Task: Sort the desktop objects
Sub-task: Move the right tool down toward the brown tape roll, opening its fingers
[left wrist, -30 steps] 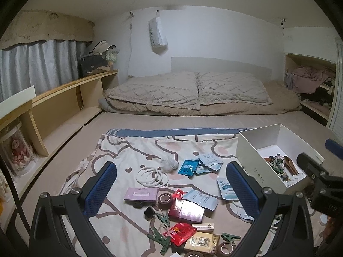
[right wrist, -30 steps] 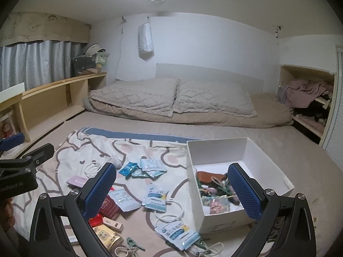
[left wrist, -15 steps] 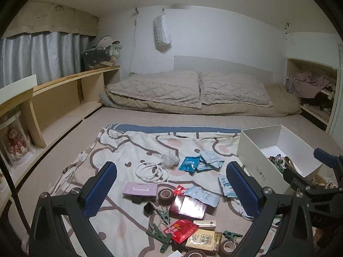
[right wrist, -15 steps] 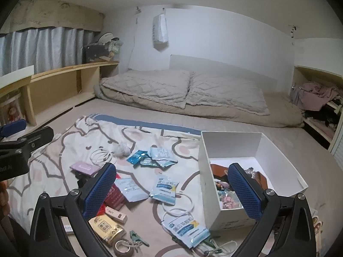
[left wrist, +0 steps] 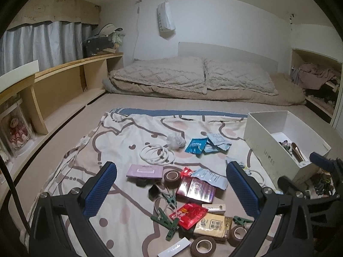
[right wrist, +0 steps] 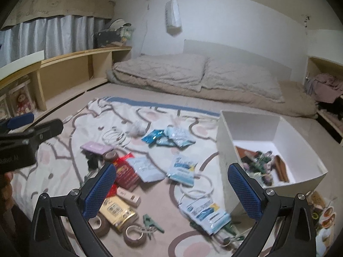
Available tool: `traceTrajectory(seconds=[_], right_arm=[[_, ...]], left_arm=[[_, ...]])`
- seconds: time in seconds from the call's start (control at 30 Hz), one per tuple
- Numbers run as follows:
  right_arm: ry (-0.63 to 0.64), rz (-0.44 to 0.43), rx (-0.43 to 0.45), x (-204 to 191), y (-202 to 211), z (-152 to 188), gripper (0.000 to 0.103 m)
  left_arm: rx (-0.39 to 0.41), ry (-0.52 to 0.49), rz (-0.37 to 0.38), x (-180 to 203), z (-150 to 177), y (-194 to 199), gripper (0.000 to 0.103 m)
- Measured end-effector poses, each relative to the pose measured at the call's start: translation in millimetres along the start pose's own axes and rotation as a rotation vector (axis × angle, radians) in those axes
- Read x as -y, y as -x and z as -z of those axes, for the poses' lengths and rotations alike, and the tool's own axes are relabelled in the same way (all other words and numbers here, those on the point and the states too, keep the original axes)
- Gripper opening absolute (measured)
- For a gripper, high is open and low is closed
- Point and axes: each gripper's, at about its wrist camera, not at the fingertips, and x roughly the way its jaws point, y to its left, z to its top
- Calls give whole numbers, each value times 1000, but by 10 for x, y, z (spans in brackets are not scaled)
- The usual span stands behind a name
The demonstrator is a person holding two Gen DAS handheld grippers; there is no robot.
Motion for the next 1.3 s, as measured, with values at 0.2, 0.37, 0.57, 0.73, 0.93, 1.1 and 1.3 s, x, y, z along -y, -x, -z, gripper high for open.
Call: traceTrajectory(seconds=[0.2, 0.37, 0.57, 0.73, 0.93, 1.1, 1.3], right_arm=[[27, -40, -31, -114, -67, 274, 103], [89, -52, -98, -231, -153, 522, 103], [89, -66, -229, -283, -350, 725, 103], [85, -86, -289, -323, -466, 836, 103], [49, -106, -390, -329, -647, 969, 103], [30, -61, -431, -271, -768, 1052, 103], [0, -72, -442, -202, -831, 1040, 103]], left_arm=[[-25, 16, -5, -12, 124, -25, 103], [-59, 13, 11, 0, 206, -56, 103], [-99, 4, 11, 64, 328, -107, 103], [-136, 14, 16, 71, 456, -144, 103], [-187, 70, 59, 29, 577, -166, 103], [-209, 55, 80, 85, 639, -171, 103], [-257, 52, 114, 186, 776, -235, 103]])
